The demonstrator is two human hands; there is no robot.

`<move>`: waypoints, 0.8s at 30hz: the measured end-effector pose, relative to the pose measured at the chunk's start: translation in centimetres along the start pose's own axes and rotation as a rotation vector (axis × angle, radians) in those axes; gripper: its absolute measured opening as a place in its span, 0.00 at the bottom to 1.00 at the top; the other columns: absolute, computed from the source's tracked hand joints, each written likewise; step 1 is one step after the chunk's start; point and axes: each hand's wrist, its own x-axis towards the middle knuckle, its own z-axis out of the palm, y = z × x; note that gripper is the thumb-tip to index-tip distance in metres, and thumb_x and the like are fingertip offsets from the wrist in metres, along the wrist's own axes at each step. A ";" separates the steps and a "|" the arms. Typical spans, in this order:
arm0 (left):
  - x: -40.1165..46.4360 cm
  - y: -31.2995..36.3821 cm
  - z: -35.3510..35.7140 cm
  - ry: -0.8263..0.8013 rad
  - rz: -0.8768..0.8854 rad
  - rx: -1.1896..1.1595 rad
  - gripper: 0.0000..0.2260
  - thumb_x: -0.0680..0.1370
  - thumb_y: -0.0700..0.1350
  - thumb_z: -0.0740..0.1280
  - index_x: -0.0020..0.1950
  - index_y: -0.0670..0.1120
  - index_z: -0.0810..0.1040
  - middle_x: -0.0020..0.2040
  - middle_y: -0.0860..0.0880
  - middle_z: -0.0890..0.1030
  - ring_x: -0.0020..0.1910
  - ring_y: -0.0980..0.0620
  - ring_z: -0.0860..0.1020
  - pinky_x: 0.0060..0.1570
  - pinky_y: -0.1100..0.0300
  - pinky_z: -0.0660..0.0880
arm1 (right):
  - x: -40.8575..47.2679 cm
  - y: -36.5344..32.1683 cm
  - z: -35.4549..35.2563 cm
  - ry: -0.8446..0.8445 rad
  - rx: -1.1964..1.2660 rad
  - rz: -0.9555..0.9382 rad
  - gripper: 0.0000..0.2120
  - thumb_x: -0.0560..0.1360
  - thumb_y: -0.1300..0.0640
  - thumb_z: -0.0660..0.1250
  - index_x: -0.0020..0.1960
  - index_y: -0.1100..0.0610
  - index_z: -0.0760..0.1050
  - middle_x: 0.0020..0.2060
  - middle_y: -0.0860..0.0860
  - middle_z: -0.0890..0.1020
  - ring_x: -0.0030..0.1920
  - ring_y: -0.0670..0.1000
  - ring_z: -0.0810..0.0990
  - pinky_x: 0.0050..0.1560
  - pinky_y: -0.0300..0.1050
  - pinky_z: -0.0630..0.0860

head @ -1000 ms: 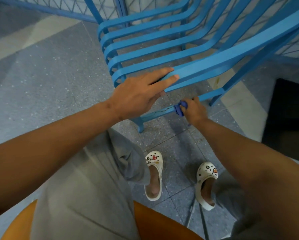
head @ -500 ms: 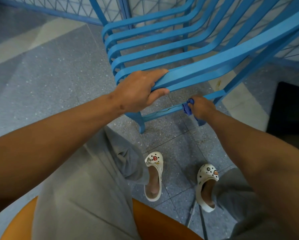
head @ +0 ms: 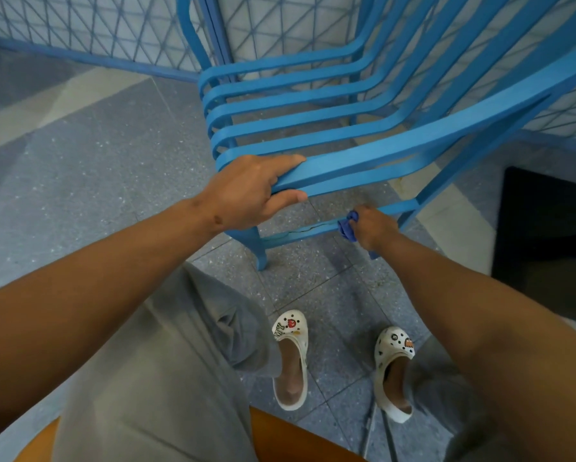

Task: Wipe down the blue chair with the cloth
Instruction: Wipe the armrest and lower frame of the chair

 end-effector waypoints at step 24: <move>3.8 0.8 0.1 0.045 0.011 0.201 0.25 0.82 0.65 0.54 0.60 0.48 0.79 0.48 0.48 0.83 0.45 0.44 0.80 0.42 0.49 0.75 | -1.4 3.8 1.6 0.311 0.540 0.226 0.08 0.80 0.56 0.68 0.55 0.60 0.78 0.49 0.59 0.83 0.47 0.58 0.79 0.47 0.45 0.71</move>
